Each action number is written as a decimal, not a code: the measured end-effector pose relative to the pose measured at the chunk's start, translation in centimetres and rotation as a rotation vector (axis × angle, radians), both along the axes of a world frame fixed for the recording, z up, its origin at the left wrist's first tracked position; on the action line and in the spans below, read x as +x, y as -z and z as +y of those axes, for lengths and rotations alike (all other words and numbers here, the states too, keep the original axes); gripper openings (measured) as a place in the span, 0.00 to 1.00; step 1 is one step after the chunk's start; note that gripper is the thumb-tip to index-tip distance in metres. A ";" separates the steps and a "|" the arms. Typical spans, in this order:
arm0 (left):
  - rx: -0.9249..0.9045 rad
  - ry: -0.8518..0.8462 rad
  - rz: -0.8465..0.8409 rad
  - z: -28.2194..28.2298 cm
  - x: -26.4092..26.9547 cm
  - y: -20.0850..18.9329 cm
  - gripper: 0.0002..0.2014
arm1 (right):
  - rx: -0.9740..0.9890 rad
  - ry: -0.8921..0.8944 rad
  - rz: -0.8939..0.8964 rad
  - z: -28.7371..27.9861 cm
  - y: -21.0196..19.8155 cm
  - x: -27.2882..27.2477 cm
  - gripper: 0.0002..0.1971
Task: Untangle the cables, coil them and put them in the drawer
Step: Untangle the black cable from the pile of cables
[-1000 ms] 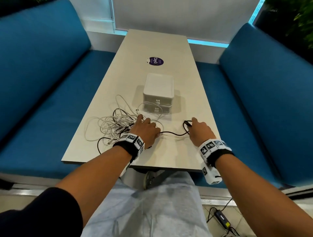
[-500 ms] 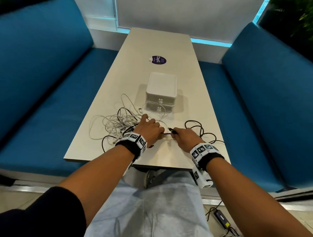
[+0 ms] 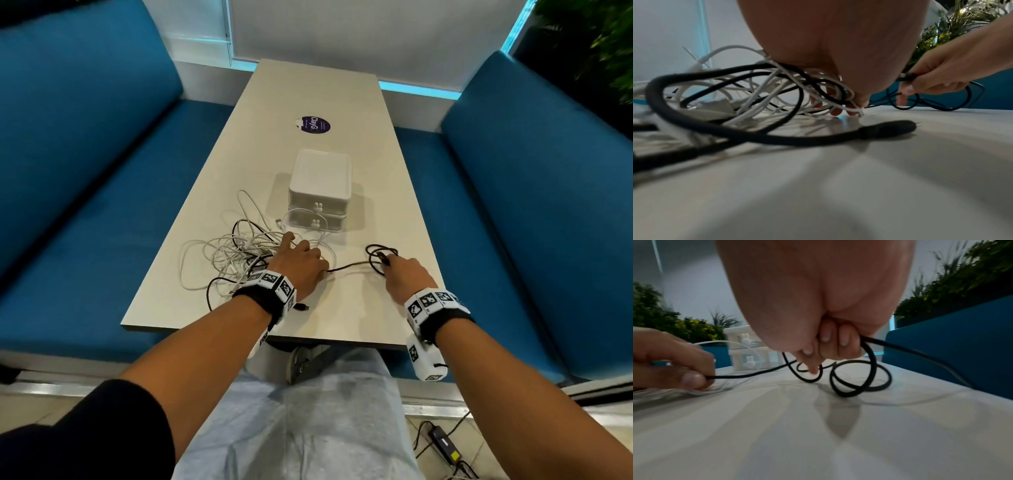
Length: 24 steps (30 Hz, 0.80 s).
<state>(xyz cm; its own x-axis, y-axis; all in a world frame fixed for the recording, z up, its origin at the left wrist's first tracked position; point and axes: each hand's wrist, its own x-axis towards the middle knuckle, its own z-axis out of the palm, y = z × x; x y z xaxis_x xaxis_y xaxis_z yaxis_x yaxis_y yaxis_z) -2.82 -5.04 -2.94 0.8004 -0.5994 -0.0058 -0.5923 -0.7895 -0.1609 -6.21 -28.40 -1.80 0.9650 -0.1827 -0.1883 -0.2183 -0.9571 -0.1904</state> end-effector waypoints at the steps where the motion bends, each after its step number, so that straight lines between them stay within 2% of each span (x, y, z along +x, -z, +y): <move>1: 0.006 -0.006 0.010 -0.1 -0.1 -0.1 0.16 | 0.028 -0.007 -0.027 0.7 0.0 0.1 0.18; 5: 0.004 -0.041 0.035 -0.4 -0.2 -0.5 0.15 | 0.217 -0.130 -0.103 3.3 0.3 0.3 0.21; 8: 0.000 -0.065 0.060 -0.8 -0.2 -0.7 0.14 | 0.293 -0.195 -0.163 4.7 0.5 0.0 0.17; 13: -0.005 -0.058 0.094 -0.7 -0.1 -0.9 0.12 | 0.371 -0.188 -0.307 4.6 0.0 -0.2 0.13; 17: 0.002 -0.010 0.086 -0.6 -0.1 -0.7 0.12 | 0.349 -0.284 -0.241 4.9 -0.1 -0.1 0.11; 20: -0.015 0.010 0.090 -0.5 0.0 -0.5 0.13 | 0.297 -0.358 -0.079 5.5 1.0 0.1 0.11; 22: -0.030 0.011 0.095 -0.3 0.0 -0.5 0.13 | 0.283 -0.364 0.020 5.6 1.7 0.2 0.11; 24: -0.049 0.014 0.090 -0.1 0.0 -0.5 0.13 | 0.297 -0.346 0.032 5.6 1.8 0.2 0.09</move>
<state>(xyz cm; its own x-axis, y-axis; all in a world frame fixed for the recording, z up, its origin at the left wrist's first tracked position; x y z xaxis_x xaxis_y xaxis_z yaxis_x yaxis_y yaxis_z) -2.80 -5.16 -2.45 0.7896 -0.6119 -0.0472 -0.6137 -0.7866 -0.0679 -6.00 -22.78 -3.58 0.9525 0.2156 -0.2149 0.0941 -0.8800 -0.4656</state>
